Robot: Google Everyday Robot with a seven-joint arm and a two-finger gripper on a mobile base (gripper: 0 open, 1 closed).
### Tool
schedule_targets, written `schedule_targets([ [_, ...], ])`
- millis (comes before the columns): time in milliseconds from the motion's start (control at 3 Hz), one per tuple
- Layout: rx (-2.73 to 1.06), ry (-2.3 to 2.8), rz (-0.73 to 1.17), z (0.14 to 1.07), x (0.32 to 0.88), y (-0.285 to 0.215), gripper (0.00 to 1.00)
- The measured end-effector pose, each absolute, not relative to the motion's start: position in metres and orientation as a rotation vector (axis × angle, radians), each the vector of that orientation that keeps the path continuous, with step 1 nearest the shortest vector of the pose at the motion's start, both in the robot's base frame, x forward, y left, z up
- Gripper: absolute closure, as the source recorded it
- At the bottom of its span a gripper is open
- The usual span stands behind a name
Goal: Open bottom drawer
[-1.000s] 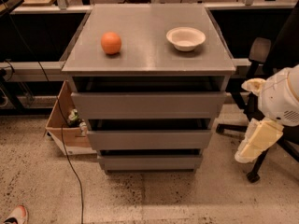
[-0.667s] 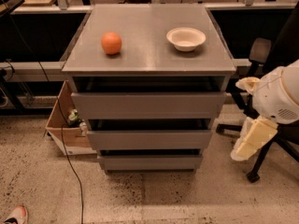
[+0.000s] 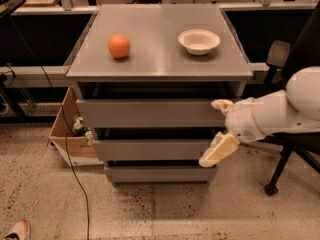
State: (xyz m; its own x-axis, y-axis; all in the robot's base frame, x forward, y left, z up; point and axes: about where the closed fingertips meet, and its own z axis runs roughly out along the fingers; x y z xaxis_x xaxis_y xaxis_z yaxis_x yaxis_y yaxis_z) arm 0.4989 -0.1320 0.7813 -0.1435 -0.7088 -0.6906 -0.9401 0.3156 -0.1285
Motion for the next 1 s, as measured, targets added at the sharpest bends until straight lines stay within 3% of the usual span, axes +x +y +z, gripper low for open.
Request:
schedule_targets([
  [1000, -1.251, 1.832, 0.594, 0.714, 0.547, -0.087, 0.00],
])
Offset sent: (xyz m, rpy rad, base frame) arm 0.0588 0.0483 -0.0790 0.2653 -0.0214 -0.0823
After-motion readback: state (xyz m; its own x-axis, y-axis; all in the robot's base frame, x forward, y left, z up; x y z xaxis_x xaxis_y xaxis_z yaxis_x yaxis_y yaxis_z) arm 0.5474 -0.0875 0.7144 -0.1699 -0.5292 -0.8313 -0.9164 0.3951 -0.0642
